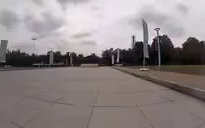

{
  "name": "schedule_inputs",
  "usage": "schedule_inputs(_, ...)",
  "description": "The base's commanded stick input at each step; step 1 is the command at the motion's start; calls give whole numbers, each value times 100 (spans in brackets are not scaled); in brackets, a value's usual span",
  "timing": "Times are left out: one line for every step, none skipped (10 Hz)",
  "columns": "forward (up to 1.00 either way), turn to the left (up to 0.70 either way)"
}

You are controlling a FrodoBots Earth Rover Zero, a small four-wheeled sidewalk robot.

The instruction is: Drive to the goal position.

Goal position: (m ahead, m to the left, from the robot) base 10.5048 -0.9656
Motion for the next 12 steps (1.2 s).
schedule_inputs(60, 0)
schedule_inputs(60, 0)
schedule_inputs(60, 0)
schedule_inputs(60, 0)
schedule_inputs(60, 0)
schedule_inputs(60, 0)
schedule_inputs(60, 0)
schedule_inputs(60, 0)
schedule_inputs(60, 0)
schedule_inputs(60, 0)
schedule_inputs(60, 0)
schedule_inputs(60, 0)
